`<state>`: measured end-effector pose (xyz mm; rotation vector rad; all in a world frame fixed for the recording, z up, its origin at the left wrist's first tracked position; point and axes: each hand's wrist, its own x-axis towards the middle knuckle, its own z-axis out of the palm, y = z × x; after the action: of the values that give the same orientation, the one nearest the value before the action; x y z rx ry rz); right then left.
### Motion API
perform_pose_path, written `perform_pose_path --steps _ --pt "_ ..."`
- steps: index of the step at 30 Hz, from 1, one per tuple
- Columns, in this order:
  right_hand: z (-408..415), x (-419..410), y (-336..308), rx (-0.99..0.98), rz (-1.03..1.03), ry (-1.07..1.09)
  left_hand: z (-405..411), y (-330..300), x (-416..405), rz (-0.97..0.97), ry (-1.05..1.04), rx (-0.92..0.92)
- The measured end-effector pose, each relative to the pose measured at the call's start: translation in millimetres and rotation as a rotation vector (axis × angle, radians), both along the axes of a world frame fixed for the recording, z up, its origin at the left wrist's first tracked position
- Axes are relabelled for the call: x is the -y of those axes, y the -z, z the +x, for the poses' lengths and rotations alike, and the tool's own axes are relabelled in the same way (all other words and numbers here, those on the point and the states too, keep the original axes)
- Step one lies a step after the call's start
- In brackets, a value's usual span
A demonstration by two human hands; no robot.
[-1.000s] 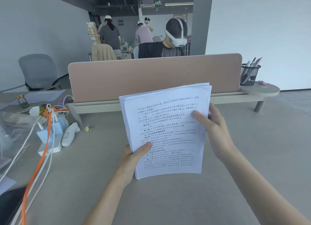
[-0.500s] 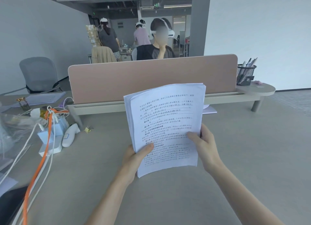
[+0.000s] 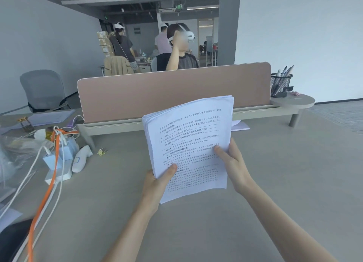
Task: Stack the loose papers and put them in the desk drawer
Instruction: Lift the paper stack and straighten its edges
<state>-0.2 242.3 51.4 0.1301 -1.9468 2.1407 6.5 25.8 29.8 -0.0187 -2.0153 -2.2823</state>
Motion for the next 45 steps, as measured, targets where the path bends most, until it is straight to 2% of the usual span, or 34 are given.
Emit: perform_pose_path --steps 5,11,16,21,26,30,35,45 --pt "-4.0 0.9 16.3 0.018 0.069 0.027 -0.8 1.5 -3.8 -0.057 -0.014 -0.009" --pt "-4.7 4.7 7.7 -0.058 0.138 0.071 -8.3 -3.0 -1.5 -0.048 -0.045 -0.037" --pt "-1.6 7.7 19.4 -0.001 0.240 0.072 -8.5 9.1 -3.2 -0.091 -0.056 0.012" --pt "-6.6 5.5 34.1 0.038 0.228 0.134 -16.5 15.4 -5.5 -0.107 -0.042 0.004" --pt "-15.0 3.9 42.7 0.063 0.218 0.161 -27.5 17.3 -7.5 -0.128 -0.085 0.084" --pt "-12.0 -6.3 32.0 0.076 0.280 0.221 -30.3 10.6 -9.6 -0.094 0.004 0.220" --pt "17.0 -32.6 22.6 0.171 0.293 0.229 -7.3 -1.5 -24.5 -0.124 0.189 0.275" --pt "132.2 -95.3 28.1 0.309 0.161 0.346 87.3 -2.0 -99.5 -0.032 0.233 0.291"
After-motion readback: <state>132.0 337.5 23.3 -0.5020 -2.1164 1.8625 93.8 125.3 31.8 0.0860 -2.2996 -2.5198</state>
